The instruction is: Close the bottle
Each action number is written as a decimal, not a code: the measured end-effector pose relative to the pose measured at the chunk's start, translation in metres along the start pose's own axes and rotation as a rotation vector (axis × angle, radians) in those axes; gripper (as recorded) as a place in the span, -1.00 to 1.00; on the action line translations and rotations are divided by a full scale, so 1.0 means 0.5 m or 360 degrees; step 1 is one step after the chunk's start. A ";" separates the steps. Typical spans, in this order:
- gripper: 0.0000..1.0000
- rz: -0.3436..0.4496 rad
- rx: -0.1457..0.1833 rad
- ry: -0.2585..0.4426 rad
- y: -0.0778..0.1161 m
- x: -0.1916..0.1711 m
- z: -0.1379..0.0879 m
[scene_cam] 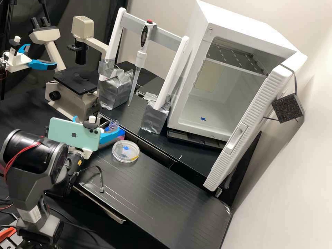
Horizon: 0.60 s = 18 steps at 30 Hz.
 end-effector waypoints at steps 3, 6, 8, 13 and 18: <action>1.00 -0.0026 0.0001 -0.0028 -0.007 0.003 0.006; 1.00 -0.0027 -0.0001 -0.0046 -0.007 0.004 0.011; 1.00 -0.0008 -0.0002 -0.0060 -0.003 0.004 0.015; 1.00 0.0024 0.0000 -0.0078 0.006 -0.005 0.021; 1.00 0.0073 0.0012 -0.0067 0.018 -0.011 0.019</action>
